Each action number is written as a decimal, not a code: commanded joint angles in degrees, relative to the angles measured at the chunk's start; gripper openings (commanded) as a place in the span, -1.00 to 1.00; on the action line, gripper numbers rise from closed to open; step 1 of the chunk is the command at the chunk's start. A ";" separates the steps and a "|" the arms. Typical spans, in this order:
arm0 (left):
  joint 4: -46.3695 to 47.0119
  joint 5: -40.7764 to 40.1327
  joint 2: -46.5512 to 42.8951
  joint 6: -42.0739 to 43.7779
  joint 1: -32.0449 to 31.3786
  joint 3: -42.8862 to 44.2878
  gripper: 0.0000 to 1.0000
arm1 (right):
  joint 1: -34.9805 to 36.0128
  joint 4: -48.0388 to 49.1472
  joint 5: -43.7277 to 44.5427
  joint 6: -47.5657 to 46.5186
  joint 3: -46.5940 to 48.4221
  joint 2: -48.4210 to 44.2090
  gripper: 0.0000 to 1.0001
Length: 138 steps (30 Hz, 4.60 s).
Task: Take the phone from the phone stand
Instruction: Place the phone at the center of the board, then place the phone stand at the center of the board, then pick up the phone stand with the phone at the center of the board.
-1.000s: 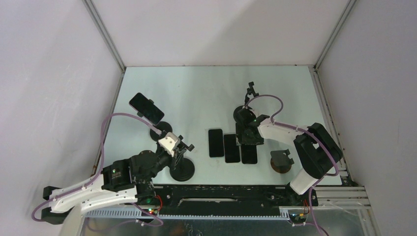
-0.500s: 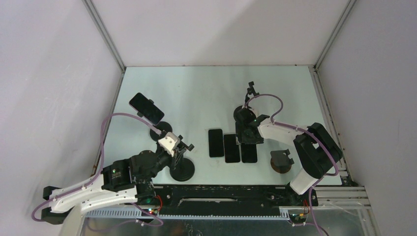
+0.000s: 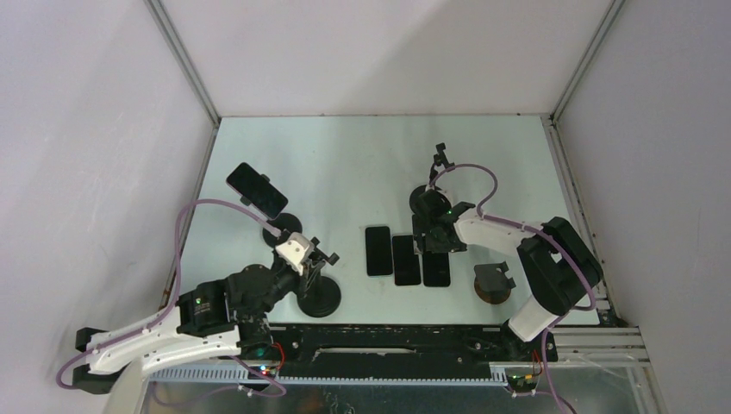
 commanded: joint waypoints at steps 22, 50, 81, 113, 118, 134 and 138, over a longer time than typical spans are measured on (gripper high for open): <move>32.05 25.28 31.79 14.55 27.90 23.26 -1.00 | 13.86 -7.21 9.90 7.66 -7.75 -44.63 0.84; 71.25 37.12 76.43 16.30 37.01 30.52 -0.21 | 26.42 -13.80 17.70 18.33 -18.48 -54.90 0.86; -0.55 6.10 0.37 -2.52 37.10 18.08 1.00 | 26.49 17.17 -5.14 -20.07 6.26 -28.65 0.90; -7.23 -0.71 -23.09 -6.70 37.10 7.64 0.99 | 20.40 30.24 -34.46 -26.42 67.27 36.35 0.99; -6.90 -0.40 -23.10 -6.48 37.12 7.35 0.99 | 21.38 30.17 -32.92 -27.78 68.49 37.29 0.99; -7.00 -0.50 -22.84 -5.95 37.10 7.09 0.99 | 23.42 23.19 -19.11 -31.23 73.37 41.61 0.90; -7.04 -0.75 -23.29 -6.03 37.10 7.15 0.99 | 23.42 22.59 -19.09 -30.48 73.37 42.00 0.80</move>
